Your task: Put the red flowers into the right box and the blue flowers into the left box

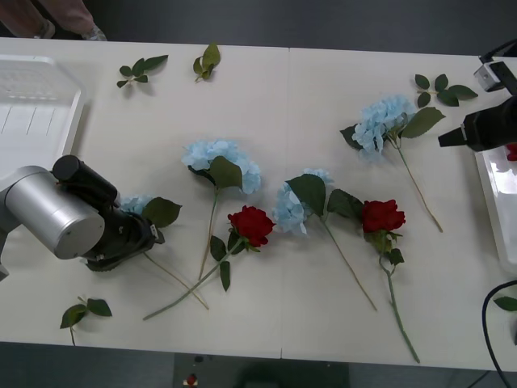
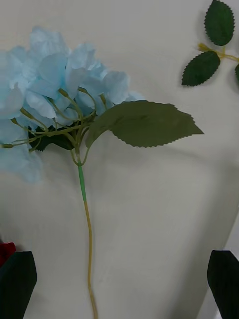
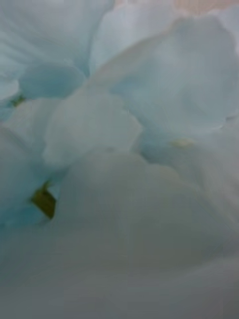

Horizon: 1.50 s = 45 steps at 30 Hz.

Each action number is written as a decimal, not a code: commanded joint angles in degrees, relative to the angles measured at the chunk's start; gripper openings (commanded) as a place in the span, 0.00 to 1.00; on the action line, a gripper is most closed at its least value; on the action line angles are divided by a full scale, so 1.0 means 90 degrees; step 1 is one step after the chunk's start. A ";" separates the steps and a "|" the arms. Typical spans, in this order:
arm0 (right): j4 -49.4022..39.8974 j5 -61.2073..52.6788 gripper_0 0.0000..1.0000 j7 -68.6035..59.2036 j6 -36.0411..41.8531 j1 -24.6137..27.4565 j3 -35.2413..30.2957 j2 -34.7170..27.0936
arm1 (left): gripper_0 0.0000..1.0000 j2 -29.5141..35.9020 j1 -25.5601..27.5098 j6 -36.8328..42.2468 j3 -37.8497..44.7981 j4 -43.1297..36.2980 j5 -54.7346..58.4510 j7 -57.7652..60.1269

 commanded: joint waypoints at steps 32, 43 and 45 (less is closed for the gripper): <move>0.1425 0.0428 1.00 0.0562 -0.2224 -0.0302 0.1328 0.0653 | 0.00 0.0048 -0.0307 0.0338 -0.0391 0.0251 -0.0365 -0.0096; 0.1649 0.0448 1.00 0.0552 -0.2722 -0.0302 0.1503 0.0712 | 0.00 0.0195 -0.0366 0.1256 0.0361 -0.0618 -0.0658 -0.0467; 0.1649 0.0477 1.00 0.0552 -0.2742 -0.0302 0.1503 0.0722 | 0.00 0.0254 -0.0376 0.1491 0.0625 -0.0872 -0.0658 -0.0672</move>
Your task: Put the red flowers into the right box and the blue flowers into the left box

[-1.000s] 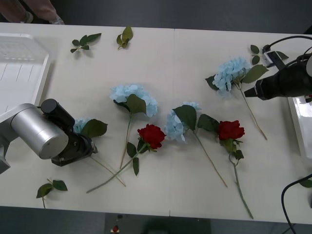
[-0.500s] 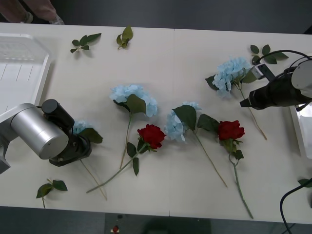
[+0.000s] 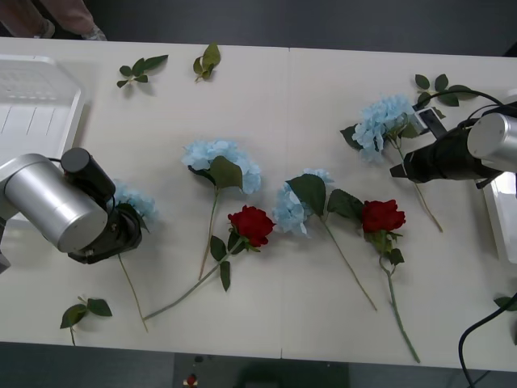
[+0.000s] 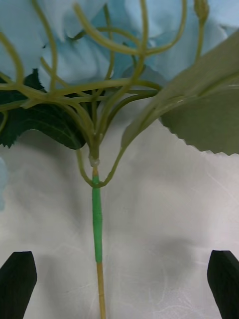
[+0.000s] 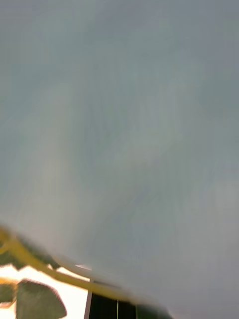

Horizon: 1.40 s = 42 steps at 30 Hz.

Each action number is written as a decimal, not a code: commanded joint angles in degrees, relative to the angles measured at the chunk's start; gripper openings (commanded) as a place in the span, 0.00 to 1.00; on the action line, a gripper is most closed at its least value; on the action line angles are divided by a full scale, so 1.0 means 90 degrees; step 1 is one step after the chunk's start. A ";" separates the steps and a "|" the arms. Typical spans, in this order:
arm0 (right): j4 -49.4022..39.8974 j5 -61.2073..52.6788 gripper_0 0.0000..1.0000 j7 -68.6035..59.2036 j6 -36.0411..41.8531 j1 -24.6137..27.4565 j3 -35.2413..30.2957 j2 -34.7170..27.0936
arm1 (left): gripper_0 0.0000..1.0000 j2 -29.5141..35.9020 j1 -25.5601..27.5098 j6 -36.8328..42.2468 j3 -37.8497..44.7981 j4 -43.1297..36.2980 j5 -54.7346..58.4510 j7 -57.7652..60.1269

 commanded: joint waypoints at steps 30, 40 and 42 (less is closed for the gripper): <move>0.0082 0.0122 0.02 0.0019 -0.0476 -0.0267 -0.0025 0.0296 | 0.00 0.1671 -0.1417 -0.2097 0.2878 0.2203 -0.0172 -0.4476; 0.0082 0.0131 0.00 0.0009 -0.0495 -0.0277 -0.0015 0.0296 | 0.00 0.1768 -0.1407 -0.2946 0.2907 0.3649 -0.0201 -0.4935; 0.0082 0.0102 0.00 0.0019 -0.0476 -0.0306 -0.0015 0.0267 | 0.01 0.1768 -0.1407 -0.3044 0.2907 0.3883 -0.0211 -0.4975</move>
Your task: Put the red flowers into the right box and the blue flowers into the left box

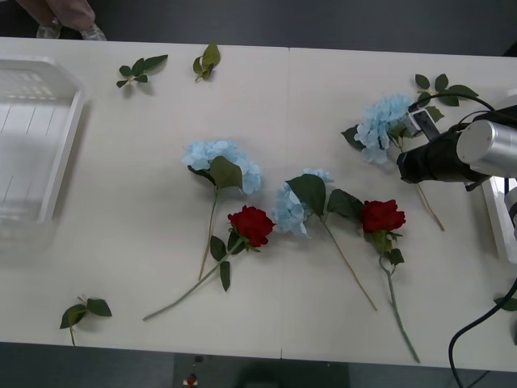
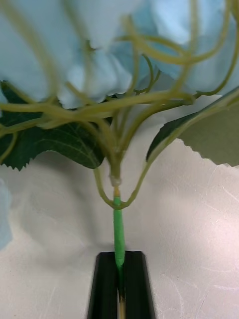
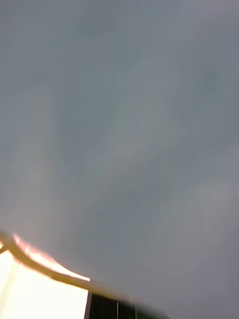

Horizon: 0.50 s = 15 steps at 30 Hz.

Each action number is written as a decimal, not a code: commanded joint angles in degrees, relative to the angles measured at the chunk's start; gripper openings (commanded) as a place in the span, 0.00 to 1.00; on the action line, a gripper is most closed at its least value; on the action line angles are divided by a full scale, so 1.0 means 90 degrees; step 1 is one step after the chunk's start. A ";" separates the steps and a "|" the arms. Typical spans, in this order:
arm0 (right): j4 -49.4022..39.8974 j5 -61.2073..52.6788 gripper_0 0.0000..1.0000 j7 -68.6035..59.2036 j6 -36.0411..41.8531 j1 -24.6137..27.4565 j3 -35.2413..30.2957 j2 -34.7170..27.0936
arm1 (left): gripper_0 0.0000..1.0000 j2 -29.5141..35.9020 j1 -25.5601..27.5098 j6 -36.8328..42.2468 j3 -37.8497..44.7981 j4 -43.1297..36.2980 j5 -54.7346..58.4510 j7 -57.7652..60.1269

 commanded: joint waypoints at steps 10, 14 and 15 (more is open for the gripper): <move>-0.0713 -0.0265 0.00 0.0166 0.1215 -0.0578 -0.0493 -0.0191 | 0.83 0.0445 -0.0061 -0.0362 0.0023 0.0606 -0.0188 -0.0478; -0.1357 -0.0421 0.00 0.0235 0.2026 -0.0568 -0.0893 -0.0200 | 1.00 0.0494 -0.0061 -0.0362 0.0023 0.0596 0.0075 -0.0507; -0.1543 -0.0509 0.00 0.0264 0.2260 -0.0578 -0.1020 -0.0200 | 1.00 0.0504 -0.0061 -0.0352 0.0023 0.0586 0.0231 -0.0517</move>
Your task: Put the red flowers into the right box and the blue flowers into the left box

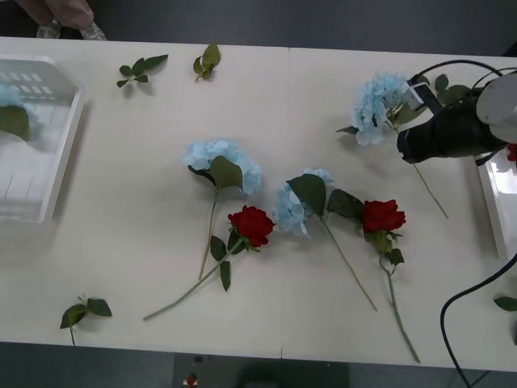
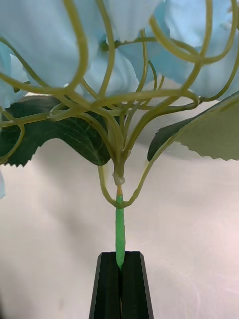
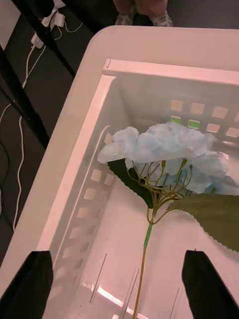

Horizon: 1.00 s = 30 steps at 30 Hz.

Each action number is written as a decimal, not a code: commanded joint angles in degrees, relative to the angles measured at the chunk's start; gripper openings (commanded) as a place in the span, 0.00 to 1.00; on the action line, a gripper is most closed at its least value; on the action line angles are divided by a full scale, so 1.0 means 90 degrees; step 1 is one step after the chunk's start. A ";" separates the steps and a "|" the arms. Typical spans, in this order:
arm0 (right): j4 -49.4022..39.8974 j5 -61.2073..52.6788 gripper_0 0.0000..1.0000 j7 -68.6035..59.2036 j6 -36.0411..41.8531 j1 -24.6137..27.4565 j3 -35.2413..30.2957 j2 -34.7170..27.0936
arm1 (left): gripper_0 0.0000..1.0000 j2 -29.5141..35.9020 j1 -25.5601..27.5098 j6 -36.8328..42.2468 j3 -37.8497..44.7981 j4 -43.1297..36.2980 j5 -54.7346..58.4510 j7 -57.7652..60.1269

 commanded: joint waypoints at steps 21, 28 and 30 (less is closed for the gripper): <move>-0.1567 -0.3796 0.00 0.1793 0.2213 -0.0582 -0.1629 -0.0013 | 1.00 0.0324 0.0076 0.1947 0.1351 -0.1996 0.3415 -0.0045; -0.1567 -0.5036 0.00 0.1715 0.2262 -0.0650 -0.1619 0.0036 | 1.00 -0.0057 0.0818 0.1557 0.1654 -0.2973 0.4782 -0.0153; -0.1567 -0.5300 0.00 0.1676 0.2262 -0.0679 -0.1629 0.0085 | 1.00 -0.0135 0.1023 0.1576 0.1761 -0.3393 0.4821 -0.0201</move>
